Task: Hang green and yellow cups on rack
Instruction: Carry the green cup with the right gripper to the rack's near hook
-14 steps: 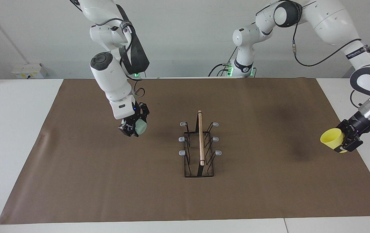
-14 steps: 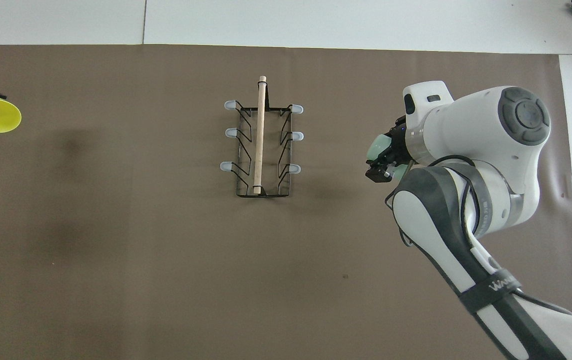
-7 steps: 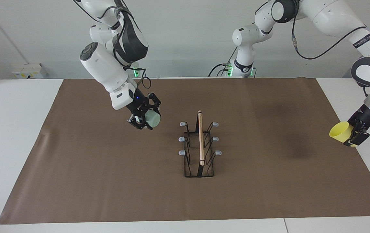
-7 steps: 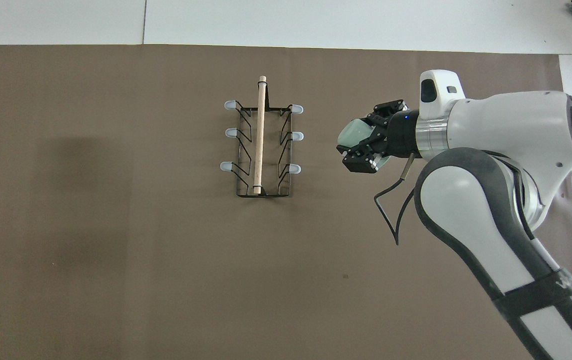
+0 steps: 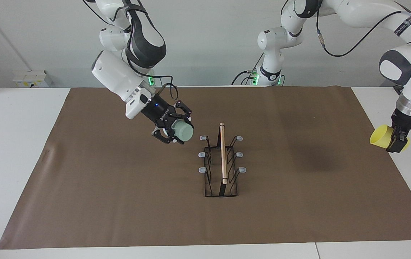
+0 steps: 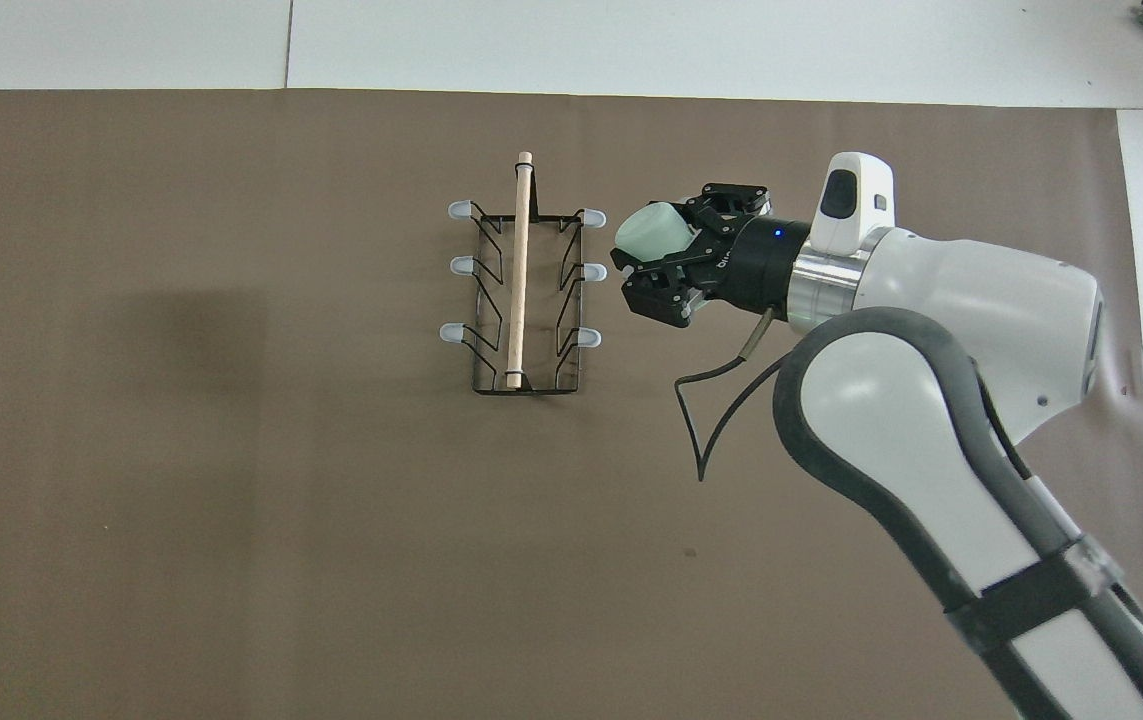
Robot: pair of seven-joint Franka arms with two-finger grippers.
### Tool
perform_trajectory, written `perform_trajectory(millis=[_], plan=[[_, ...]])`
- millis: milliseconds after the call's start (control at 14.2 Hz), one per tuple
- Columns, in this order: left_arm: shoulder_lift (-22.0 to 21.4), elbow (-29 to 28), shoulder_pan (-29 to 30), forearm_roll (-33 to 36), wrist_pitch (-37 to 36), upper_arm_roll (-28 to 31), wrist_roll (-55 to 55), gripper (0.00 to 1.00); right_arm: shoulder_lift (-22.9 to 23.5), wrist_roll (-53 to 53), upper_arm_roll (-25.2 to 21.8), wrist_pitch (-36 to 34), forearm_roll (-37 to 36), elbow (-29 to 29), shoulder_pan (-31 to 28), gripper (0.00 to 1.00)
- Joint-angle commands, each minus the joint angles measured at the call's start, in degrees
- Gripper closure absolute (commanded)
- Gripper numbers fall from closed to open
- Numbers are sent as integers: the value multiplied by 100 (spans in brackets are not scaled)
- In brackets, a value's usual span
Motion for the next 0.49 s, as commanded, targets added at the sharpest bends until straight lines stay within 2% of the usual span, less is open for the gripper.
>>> perform_trajectory(millis=[0, 281, 421], plan=[[-125, -61, -385, 736, -309, 54, -755, 100, 70, -308, 19, 987, 848, -225, 537, 100], [-230, -210, -702, 1379, -547, 28, -1327, 100, 465, -923, 19, 1727, 1507, -173, 959, 100], [-318, -316, -931, 1800, -757, 28, -1739, 100, 588, -1501, 19, 1816, 2008, -128, 1004, 100]])
